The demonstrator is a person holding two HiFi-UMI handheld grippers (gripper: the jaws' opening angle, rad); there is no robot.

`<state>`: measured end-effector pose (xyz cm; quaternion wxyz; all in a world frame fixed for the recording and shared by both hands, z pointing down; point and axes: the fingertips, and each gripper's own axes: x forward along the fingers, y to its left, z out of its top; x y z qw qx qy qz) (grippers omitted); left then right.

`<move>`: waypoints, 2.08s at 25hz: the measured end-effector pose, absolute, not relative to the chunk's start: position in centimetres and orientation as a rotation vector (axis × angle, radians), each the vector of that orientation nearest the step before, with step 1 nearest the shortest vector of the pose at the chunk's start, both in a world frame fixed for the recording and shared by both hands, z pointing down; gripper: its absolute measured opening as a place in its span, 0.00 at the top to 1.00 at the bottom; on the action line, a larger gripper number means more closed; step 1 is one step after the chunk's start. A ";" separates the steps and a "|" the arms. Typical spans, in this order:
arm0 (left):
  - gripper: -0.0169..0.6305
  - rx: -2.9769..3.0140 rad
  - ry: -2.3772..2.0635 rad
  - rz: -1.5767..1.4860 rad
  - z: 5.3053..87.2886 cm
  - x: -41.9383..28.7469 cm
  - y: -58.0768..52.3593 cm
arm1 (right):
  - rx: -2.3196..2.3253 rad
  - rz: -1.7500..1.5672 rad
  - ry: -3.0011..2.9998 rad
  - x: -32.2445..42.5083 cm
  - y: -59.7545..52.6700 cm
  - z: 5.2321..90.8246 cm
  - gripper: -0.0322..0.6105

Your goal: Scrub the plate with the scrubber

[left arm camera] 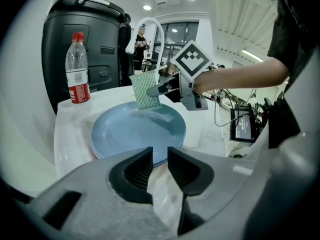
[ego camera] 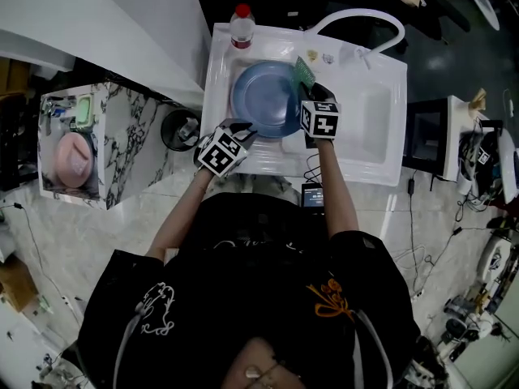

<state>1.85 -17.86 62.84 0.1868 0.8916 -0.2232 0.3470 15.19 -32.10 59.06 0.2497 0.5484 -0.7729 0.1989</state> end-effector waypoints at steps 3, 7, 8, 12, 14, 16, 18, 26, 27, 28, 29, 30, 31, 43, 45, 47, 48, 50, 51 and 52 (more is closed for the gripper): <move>0.82 2.513 -0.662 0.925 62.0 1.6 -18.1 | 1.451 0.607 -2.200 12.1 -31.5 58.2 0.81; 0.82 2.514 -0.688 0.900 61.0 1.1 -18.1 | 1.365 0.711 -2.304 6.9 -30.6 58.2 0.81; 0.82 2.512 -0.693 0.895 60.9 0.9 -18.0 | 1.341 0.732 -2.321 5.6 -30.4 58.3 0.81; 0.82 2.498 -0.711 0.874 61.3 0.5 -17.6 | 1.279 0.833 -2.362 2.0 -29.7 59.0 0.81; 0.82 2.495 -0.718 0.872 61.3 0.4 -17.5 | 1.300 0.937 -2.369 1.3 -29.6 59.3 0.81; 0.82 2.494 -0.712 0.880 61.0 0.2 -17.3 | 1.332 1.030 -2.360 1.1 -29.6 59.6 0.81; 0.82 2.494 -0.710 0.882 61.1 0.0 -17.1 | 1.345 1.048 -2.330 1.2 -29.4 60.1 0.81; 0.82 2.497 -0.701 0.874 61.4 -0.1 -17.3 | 1.301 0.813 -2.209 2.5 -28.9 61.8 0.81; 0.82 2.495 -0.697 0.877 61.4 0.0 -17.3 | 1.293 0.792 -2.207 2.7 -28.9 61.9 0.81; 0.82 2.495 -0.693 0.879 61.3 0.0 -17.4 | 1.292 0.788 -2.209 2.9 -28.9 61.9 0.81; 0.82 2.498 -0.688 0.880 61.2 0.1 -17.4 | 1.295 0.794 -2.210 3.0 -28.9 61.9 0.81; 0.82 2.500 -0.683 0.882 61.1 0.2 -17.4 | 1.300 0.798 -2.209 3.2 -28.9 61.9 0.81; 0.82 2.503 -0.676 0.885 61.2 0.3 -17.4 | 1.305 0.800 -2.207 3.4 -29.0 61.9 0.81; 0.82 2.514 -0.604 0.922 62.4 1.5 -16.9 | 1.433 0.759 -2.124 9.0 -29.9 61.4 0.81; 0.82 2.505 -0.597 0.930 62.6 1.6 -16.8 | 1.456 0.733 -2.099 10.4 -30.1 61.2 0.81; 0.82 2.506 -0.593 0.931 62.8 1.7 -16.8 | 1.469 0.689 -2.073 11.7 -30.3 61.0 0.81; 0.82 2.505 -0.591 0.934 62.9 1.8 -16.7 | 1.477 0.672 -2.062 12.3 -30.4 61.0 0.81; 0.82 2.502 -0.582 0.946 63.1 2.0 -16.6 | 1.498 0.660 -2.040 13.5 -30.5 60.8 0.81; 0.82 2.500 -0.576 0.952 63.2 2.1 -16.4 | 1.512 0.657 -2.028 14.0 -30.5 60.7 0.81; 0.82 2.498 -0.572 0.956 63.2 2.1 -16.3 | 1.526 0.651 -2.013 14.6 -30.6 60.6 0.81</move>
